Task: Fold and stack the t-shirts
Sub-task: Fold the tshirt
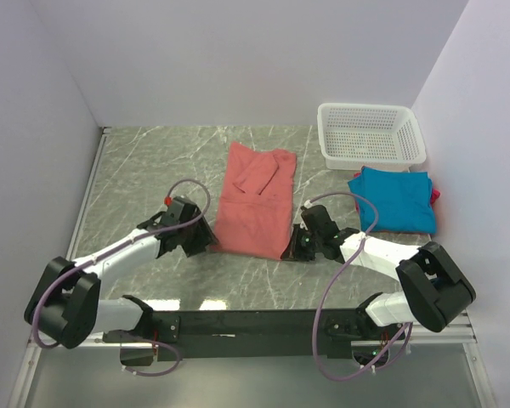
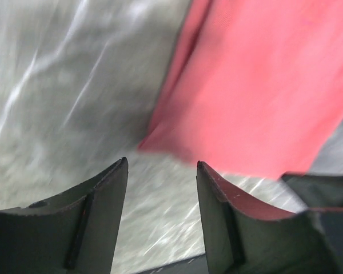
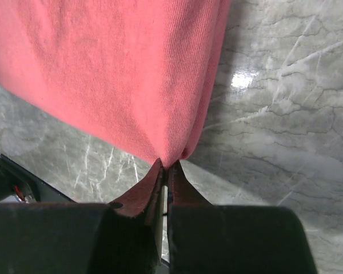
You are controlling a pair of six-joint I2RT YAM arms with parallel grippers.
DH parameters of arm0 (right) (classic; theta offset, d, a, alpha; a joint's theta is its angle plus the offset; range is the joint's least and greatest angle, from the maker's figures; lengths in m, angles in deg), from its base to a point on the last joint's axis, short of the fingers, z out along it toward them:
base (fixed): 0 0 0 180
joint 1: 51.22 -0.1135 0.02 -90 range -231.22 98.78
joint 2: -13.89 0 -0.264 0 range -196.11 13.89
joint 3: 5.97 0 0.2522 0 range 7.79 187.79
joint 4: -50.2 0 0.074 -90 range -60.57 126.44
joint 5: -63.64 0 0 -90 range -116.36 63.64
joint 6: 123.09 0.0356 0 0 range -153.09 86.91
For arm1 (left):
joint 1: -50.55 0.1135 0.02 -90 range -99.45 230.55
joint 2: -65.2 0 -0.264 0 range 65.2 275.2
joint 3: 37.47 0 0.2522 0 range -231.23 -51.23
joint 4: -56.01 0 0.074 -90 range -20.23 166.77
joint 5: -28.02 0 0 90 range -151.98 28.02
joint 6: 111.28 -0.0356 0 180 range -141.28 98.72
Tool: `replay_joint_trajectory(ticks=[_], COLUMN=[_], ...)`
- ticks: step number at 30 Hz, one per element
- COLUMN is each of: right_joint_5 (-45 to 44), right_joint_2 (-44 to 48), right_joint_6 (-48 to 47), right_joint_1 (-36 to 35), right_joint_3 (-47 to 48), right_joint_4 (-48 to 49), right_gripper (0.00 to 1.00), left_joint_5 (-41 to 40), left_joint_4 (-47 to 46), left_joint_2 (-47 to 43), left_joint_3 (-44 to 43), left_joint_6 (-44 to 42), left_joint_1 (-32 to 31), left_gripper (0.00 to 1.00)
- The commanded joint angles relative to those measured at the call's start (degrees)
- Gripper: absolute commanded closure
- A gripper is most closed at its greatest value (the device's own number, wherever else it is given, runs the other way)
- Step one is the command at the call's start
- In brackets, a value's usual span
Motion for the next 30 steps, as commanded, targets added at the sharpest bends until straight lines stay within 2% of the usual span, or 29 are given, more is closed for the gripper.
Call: replay_joint_trajectory(ticks=[1, 6, 7, 12, 15, 16, 19, 22, 23, 26, 30], right_joint_5=[-1.2, -1.7, -1.9, -2.2, -2.2, -1.9, -1.2, -1.2, -1.7, -2.6, -6.3], right_joint_2=[0.5, 0.4, 0.4, 0.4, 0.7, 0.8, 2.6, 6.3, 7.6, 13.3, 18.7], right_joint_6=[-0.6, -0.7, -0.6, -0.6, -0.1, -0.1, 0.6, 1.2, 1.3, 1.7, -0.7], right_joint_1=[-0.2, -0.2, -0.2, -0.3, -0.1, -0.2, -0.3, -1.7, -2.1, -3.9, -3.5], right_joint_3=[0.5, 0.6, 0.6, 0.5, -0.2, -0.6, -2.0, -3.3, -3.6, -3.3, 2.4], right_joint_4=[-1.1, -1.3, -1.6, -2.0, -2.0, -2.0, -1.9, -4.8, -6.0, -9.9, -15.3], right_gripper=[1.0, 1.0, 1.0, 1.0, 1.0, 1.0, 1.0, 1.0, 1.0, 1.0, 1.0], left_joint_5=[-1.6, 1.8, 2.8, 4.9, 9.3, 10.1, 9.9, 7.5, 6.6, 3.3, -1.4], left_joint_4=[-2.0, -2.9, -2.7, -2.0, -4.3, -4.2, -3.5, 0.9, 3.1, 9.6, 13.7], left_joint_2=[3.0, 8.1, 8.8, 10.2, 9.5, 9.3, 7.0, 0.2, -4.5, -13.6, -18.1], left_joint_3=[-5.0, -5.4, -4.7, 0.0, 2.7, 3.3, 5.1, 6.0, 5.8, 3.9, -3.4], left_joint_6=[-2.1, -3.2, -3.2, -2.7, -2.0, -1.4, -0.2, 0.7, 0.6, 0.1, -0.5], left_joint_1=[1.6, 2.2, 2.2, 2.1, 1.9, 1.8, 0.0, -1.3, -1.9, -2.0, -1.9], left_gripper=[0.45, 0.51, 0.56, 0.65, 0.82, 0.98, 0.99, 0.99, 0.99, 0.99, 0.99])
